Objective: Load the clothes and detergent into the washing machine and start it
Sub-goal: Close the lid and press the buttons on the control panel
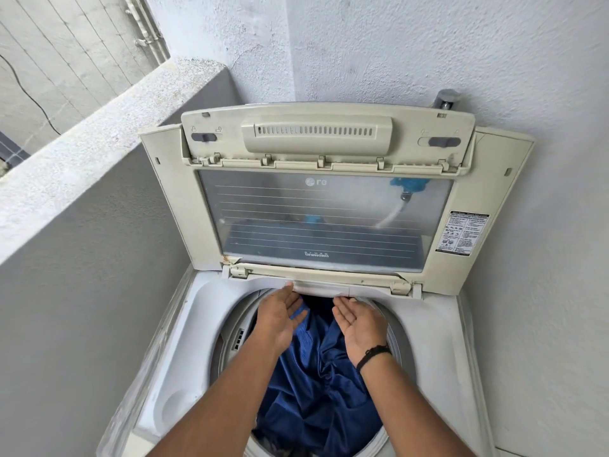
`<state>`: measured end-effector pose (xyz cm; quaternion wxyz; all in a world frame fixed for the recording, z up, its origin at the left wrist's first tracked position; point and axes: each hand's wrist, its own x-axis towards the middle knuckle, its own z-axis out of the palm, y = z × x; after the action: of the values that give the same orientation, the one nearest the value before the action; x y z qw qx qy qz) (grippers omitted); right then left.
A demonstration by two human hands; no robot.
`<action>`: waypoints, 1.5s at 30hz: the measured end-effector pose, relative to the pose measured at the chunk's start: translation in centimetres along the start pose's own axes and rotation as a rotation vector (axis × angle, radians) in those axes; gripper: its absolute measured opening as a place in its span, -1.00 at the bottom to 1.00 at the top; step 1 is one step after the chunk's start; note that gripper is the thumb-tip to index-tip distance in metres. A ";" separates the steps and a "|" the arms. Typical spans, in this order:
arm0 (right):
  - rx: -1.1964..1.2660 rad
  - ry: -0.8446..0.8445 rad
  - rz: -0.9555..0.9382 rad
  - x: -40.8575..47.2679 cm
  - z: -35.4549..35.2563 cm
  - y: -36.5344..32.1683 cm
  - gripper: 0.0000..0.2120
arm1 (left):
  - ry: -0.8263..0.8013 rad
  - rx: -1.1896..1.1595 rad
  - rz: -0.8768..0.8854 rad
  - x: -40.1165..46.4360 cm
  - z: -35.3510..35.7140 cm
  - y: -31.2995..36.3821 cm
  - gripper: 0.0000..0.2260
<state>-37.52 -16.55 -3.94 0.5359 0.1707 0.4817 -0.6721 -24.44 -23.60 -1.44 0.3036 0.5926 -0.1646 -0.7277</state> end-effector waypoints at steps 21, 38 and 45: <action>-0.901 -0.061 -1.693 -12.6 11.9 -19.4 -0.59 | 0.351 1.198 1.462 -11.7 4.2 19.8 -0.14; -1.796 0.258 -1.632 -16.3 11.2 -20.7 -0.38 | 0.373 1.370 1.476 -13.5 2.1 17.9 -0.08; -1.676 0.210 -1.741 -20.4 6.8 -17.4 -0.58 | 0.521 1.309 1.589 -18.6 -2.6 13.4 -0.17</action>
<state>-43.43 -11.54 22.57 -0.1928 -0.5563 0.7618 -0.2702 -16.54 -21.70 20.16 0.3397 0.5006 -0.7941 0.0592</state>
